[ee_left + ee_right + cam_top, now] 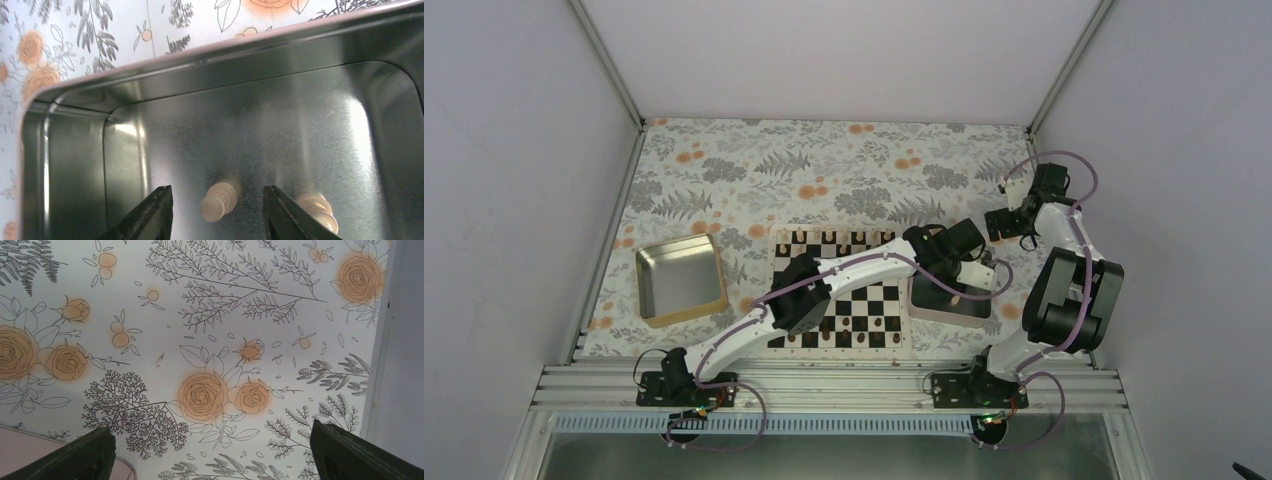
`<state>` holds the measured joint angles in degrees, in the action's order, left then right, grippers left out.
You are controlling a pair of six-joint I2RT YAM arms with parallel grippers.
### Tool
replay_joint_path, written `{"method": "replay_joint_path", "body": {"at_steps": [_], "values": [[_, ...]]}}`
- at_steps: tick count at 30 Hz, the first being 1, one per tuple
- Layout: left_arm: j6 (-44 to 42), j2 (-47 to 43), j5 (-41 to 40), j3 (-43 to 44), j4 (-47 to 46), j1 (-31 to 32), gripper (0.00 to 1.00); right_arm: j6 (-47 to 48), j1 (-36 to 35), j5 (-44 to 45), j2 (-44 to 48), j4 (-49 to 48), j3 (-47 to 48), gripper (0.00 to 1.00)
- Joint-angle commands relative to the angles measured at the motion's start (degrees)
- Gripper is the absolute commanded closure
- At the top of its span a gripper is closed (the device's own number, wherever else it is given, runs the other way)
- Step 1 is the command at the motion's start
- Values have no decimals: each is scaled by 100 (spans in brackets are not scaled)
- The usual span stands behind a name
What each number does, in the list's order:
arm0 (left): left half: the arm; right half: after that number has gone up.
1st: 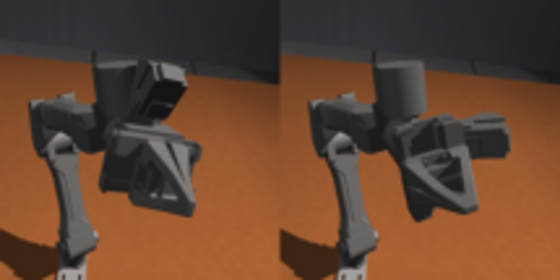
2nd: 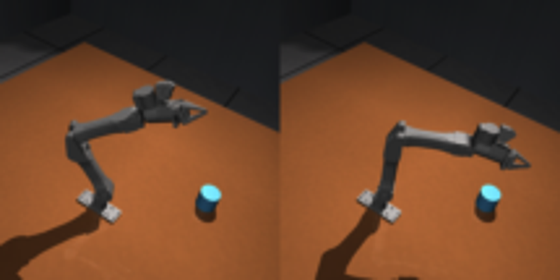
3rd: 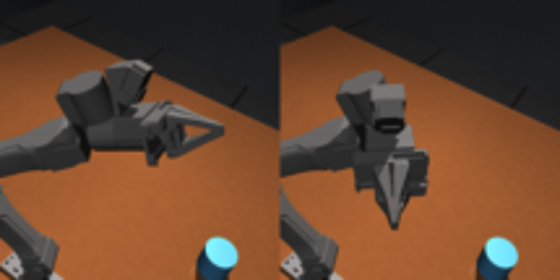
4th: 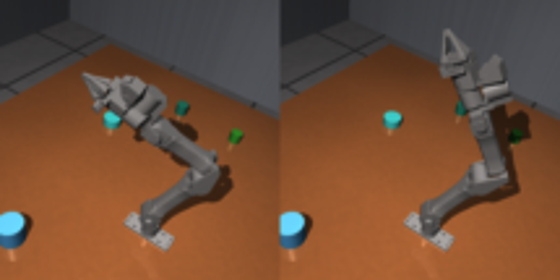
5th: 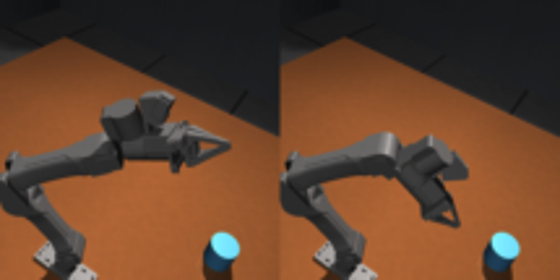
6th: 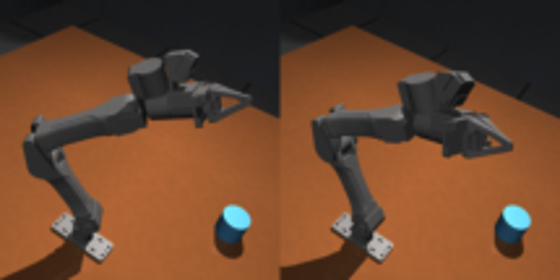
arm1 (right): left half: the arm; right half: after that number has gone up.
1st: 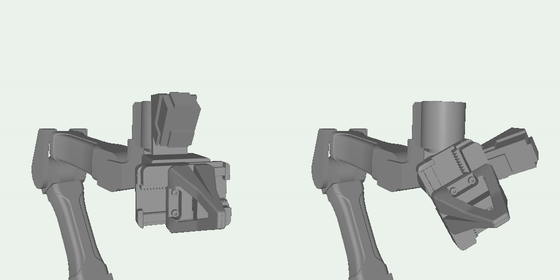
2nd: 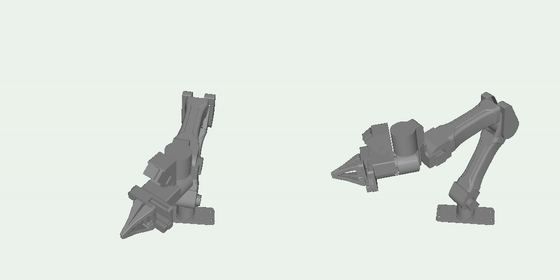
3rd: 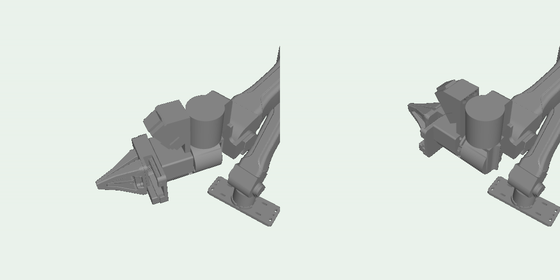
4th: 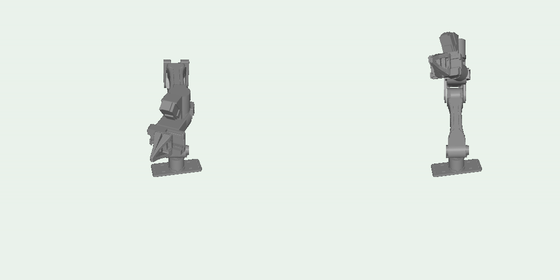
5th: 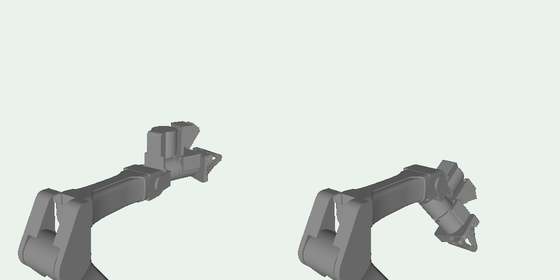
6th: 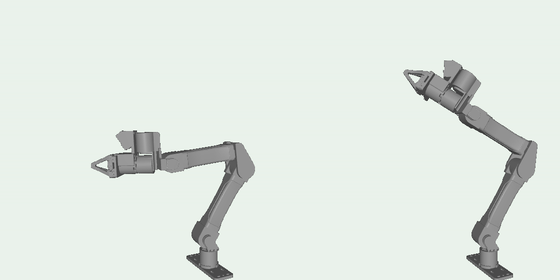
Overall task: Set up the chess pieces on the board
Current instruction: Pick up the chess piece from the storage box.
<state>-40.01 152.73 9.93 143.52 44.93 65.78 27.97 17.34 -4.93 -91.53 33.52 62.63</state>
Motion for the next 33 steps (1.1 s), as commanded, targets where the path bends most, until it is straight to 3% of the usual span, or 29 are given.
{"method": "replay_joint_path", "body": {"at_steps": [1, 8, 24, 33], "values": [[-105, 194, -39, -85, -51, -10, 57, 42, 43, -98, 161, 32, 65, 0], [-209, 249, -105, -83, 81, -14, 59, 50, 45, -114, 154, 43, 65, 0], [-218, 220, -173, -40, 69, -21, 94, 66, 41, -136, 160, 53, 44, 0], [-293, -160, -400, 187, 208, -21, 94, 69, 42, -131, 154, 54, 50, 0]]}}
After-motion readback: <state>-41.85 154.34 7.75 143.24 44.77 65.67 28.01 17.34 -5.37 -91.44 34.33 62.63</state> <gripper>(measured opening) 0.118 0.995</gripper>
